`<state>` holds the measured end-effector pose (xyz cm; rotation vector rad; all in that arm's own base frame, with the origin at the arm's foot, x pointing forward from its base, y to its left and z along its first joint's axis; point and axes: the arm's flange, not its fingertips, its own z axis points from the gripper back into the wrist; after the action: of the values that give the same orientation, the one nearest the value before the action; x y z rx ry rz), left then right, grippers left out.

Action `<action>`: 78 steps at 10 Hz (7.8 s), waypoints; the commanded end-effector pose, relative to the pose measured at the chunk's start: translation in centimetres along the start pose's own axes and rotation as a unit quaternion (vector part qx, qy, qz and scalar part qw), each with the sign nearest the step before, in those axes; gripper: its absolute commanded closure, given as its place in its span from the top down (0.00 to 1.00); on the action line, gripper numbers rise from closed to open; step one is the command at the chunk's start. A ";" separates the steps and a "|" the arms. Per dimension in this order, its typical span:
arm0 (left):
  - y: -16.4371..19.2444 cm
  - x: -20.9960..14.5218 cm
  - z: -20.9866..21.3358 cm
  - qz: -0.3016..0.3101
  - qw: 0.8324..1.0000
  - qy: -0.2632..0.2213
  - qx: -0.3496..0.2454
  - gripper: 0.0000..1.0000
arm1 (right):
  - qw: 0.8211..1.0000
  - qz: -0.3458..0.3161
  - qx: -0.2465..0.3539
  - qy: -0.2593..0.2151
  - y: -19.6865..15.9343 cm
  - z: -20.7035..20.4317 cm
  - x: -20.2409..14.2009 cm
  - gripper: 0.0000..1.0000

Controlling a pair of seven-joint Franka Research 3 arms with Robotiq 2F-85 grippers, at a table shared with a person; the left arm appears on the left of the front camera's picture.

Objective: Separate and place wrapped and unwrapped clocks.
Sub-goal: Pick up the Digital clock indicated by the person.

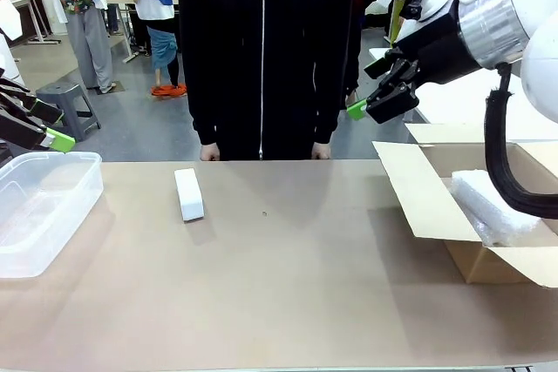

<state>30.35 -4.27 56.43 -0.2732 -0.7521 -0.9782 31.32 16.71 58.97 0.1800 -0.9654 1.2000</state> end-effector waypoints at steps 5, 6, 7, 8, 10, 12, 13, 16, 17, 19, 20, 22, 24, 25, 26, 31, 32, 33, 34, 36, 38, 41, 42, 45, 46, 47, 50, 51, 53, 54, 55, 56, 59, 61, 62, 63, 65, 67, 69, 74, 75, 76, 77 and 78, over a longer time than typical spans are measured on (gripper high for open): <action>0.1 -0.1 -0.1 0.000 1.000 -0.005 -0.008 1.00 | 0.999 -0.038 0.008 0.010 6.3 0.7 -8.1 1.00; 0.1 -0.1 -0.1 0.000 1.000 -0.005 -0.008 1.00 | 0.997 -0.029 0.067 0.025 6.2 0.0 -8.7 1.00; 0.1 -0.1 -0.1 0.000 1.000 -0.005 -0.008 1.00 | 0.999 -0.024 0.016 0.019 -0.3 0.3 -1.0 1.00; 0.1 -0.1 -0.1 0.000 1.000 -0.005 -0.008 1.00 | 0.999 -0.024 0.016 0.019 -0.3 0.3 -1.0 1.00; 0.1 -0.1 -0.1 0.000 1.000 -0.005 -0.008 1.00 | 0.999 -0.024 0.016 0.019 -0.3 0.3 -1.0 1.00; 0.1 -0.1 -0.1 0.000 1.000 -0.005 -0.008 1.00 | 0.999 -0.024 0.016 0.019 -0.3 0.3 -1.0 1.00; 0.1 -0.1 -0.1 0.000 1.000 -0.005 -0.008 1.00 | 0.999 -0.024 0.016 0.019 -0.3 0.3 -1.0 1.00; 0.1 -0.1 -0.1 0.000 1.000 -0.005 -0.008 1.00 | 0.999 -0.024 0.016 0.019 -0.3 0.3 -1.0 1.00; 0.1 -0.1 -0.1 0.000 1.000 -0.005 -0.008 1.00 | 0.999 -0.024 0.016 0.019 -0.3 0.3 -1.0 1.00; 0.1 -0.1 -0.1 0.000 1.000 -0.005 -0.008 1.00 | 0.999 -0.024 0.016 0.019 -0.3 0.3 -1.0 1.00; 0.1 -0.1 -0.1 0.000 1.000 -0.005 -0.008 1.00 | 0.999 -0.024 0.016 0.019 -0.3 0.3 -1.0 1.00; 0.1 -0.1 -0.1 0.000 1.000 -0.005 -0.008 1.00 | 0.999 -0.024 0.016 0.019 -0.3 0.3 -1.0 1.00; 0.1 -0.1 -0.1 0.000 1.000 -0.005 -0.008 1.00 | 0.999 -0.024 0.016 0.019 -0.3 0.3 -1.0 1.00; 0.1 -0.1 -0.1 0.000 1.000 -0.005 -0.008 1.00 | 0.999 -0.024 0.016 0.019 -0.3 0.3 -1.0 1.00; 0.1 -0.1 -0.1 0.000 1.000 -0.005 -0.008 1.00 | 0.999 -0.024 0.016 0.019 -0.3 0.3 -1.0 1.00; 0.1 -0.1 -0.1 0.000 1.000 -0.005 -0.008 1.00 | 0.999 -0.024 0.016 0.019 -0.3 0.3 -1.0 1.00; 0.1 -0.1 -0.1 0.000 1.000 -0.005 -0.008 1.00 | 0.999 -0.024 0.016 0.019 -0.3 0.3 -1.0 1.00; 0.0 0.0 0.0 0.000 1.000 0.000 0.000 1.00 | 0.999 -0.024 0.016 0.019 -0.3 0.3 -1.0 1.00; 0.7 3.1 -1.1 0.057 0.998 -0.020 0.003 1.00 | 0.999 -0.024 0.016 0.019 -0.3 0.3 -1.0 1.00; 2.4 8.3 -3.1 0.187 0.982 -0.031 0.007 1.00 | 0.999 -0.024 0.016 0.019 -0.3 0.3 -1.0 1.00; 3.8 10.7 -5.9 0.338 0.941 0.013 0.026 1.00 | 0.999 -0.024 0.016 0.019 -0.3 0.3 -1.0 1.00; 4.9 12.3 -10.6 0.410 0.895 0.110 0.137 1.00 | 0.999 -0.024 0.016 0.019 -0.3 0.3 -1.0 1.00; 5.4 12.5 -12.4 0.437 0.871 0.142 0.177 1.00 | 0.999 -0.024 0.016 0.019 -0.3 0.3 -1.0 1.00; 5.9 10.5 -13.5 0.435 0.876 0.125 0.168 1.00 | 0.999 -0.024 0.016 0.019 -0.3 0.3 -1.0 1.00; 5.9 10.5 -13.5 0.435 0.876 0.125 0.168 1.00 | 0.999 -0.024 0.016 0.019 -0.3 0.3 -1.0 1.00; 5.9 10.5 -13.5 0.435 0.876 0.125 0.168 1.00 | 0.999 -0.024 0.016 0.019 -0.3 0.3 -1.0 1.00; 7.4 11.1 -16.1 0.490 0.839 0.169 0.165 1.00 | 0.999 -0.024 0.016 0.019 -0.3 0.3 -1.0 1.00; 8.4 11.3 -18.0 0.511 0.823 0.197 0.150 1.00 | 0.999 -0.024 0.016 0.019 -0.3 0.3 -1.0 1.00; 9.5 11.1 -21.0 0.541 0.800 0.217 0.142 1.00 | 0.999 -0.024 0.016 0.019 -0.3 0.3 -1.0 1.00; 10.3 11.0 -22.9 0.565 0.784 0.219 0.136 1.00 | 0.999 -0.024 0.016 0.019 -0.3 0.3 -1.0 1.00; 11.2 11.0 -24.5 0.595 0.765 0.211 0.132 1.00 | 0.999 -0.024 0.016 0.019 -0.3 0.3 -1.0 1.00; 12.0 10.9 -26.3 0.618 0.746 0.211 0.133 1.00 | 0.999 -0.024 0.016 0.019 -0.3 0.3 -1.0 1.00; 13.1 10.7 -30.1 0.625 0.724 0.255 0.146 1.00 | 0.999 -0.024 0.016 0.019 -0.3 0.3 -1.0 1.00; 13.4 9.3 -31.6 0.642 0.698 0.283 0.146 1.00 | 0.999 -0.024 0.016 0.019 -0.3 0.3 -1.0 1.00; 13.2 8.5 -31.7 0.650 0.685 0.297 0.146 1.00 | 0.999 -0.024 0.016 0.019 -0.3 0.3 -1.0 1.00; 12.9 7.8 -31.9 0.647 0.680 0.312 0.144 1.00 | 0.999 -0.024 0.016 0.019 -0.3 0.3 -1.0 1.00; 12.6 6.5 -32.7 0.614 0.695 0.340 0.157 1.00 | 0.999 -0.024 0.016 0.019 -0.3 0.3 -1.0 1.00; 13.0 6.2 -33.6 0.600 0.712 0.332 0.154 1.00 | 0.999 -0.024 0.016 0.019 -0.3 0.3 -1.0 1.00; 13.3 6.2 -34.5 0.590 0.720 0.331 0.155 1.00 | 0.999 -0.024 0.016 0.019 -0.3 0.3 -1.0 1.00; 14.0 6.2 -35.6 0.578 0.740 0.320 0.127 1.00 | 0.999 -0.024 0.016 0.019 -0.3 0.3 -1.0 1.00; 14.2 6.0 -35.9 0.580 0.736 0.326 0.127 1.00 | 0.999 -0.024 0.016 0.019 -0.3 0.3 -1.0 1.00; 14.4 5.7 -36.2 0.580 0.736 0.324 0.128 1.00 | 0.999 -0.024 0.016 0.019 -0.3 0.3 -1.0 1.00; 14.7 5.5 -36.7 0.577 0.739 0.326 0.122 1.00 | 0.999 -0.024 0.016 0.019 -0.3 0.3 -1.0 1.00; 14.9 5.4 -36.9 0.577 0.739 0.326 0.121 1.00 | 0.999 -0.024 0.016 0.019 -0.3 0.3 -1.0 1.00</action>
<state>60.07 -19.02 35.16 -0.0812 0.0480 0.2755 30.98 15.57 58.75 0.1848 -0.8905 1.1710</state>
